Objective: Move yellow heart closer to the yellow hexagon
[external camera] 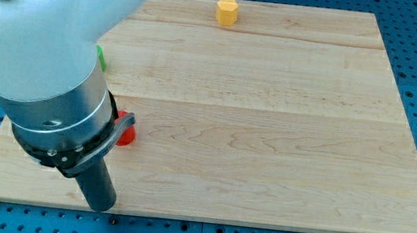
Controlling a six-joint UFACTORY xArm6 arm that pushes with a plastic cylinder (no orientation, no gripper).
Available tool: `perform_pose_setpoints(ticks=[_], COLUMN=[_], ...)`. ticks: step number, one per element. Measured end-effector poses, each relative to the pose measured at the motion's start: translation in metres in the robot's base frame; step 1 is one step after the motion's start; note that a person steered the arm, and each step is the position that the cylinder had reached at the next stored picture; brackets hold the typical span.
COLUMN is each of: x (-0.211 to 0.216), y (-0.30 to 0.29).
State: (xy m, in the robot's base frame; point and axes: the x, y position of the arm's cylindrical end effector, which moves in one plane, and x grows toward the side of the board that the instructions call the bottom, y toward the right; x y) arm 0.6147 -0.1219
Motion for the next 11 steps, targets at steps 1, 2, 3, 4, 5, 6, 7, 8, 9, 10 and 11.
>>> perform_pose_setpoints(ticks=[1,2,3,4,5,6,7,8,9,10,11], x=[0.000,-0.021,-0.051,-0.077,-0.104,-0.116,-0.152,-0.182,-0.212,-0.237,-0.269], y=[0.000,-0.033,-0.037,-0.037,-0.052,-0.070,-0.058,-0.013,0.016,0.043,0.071])
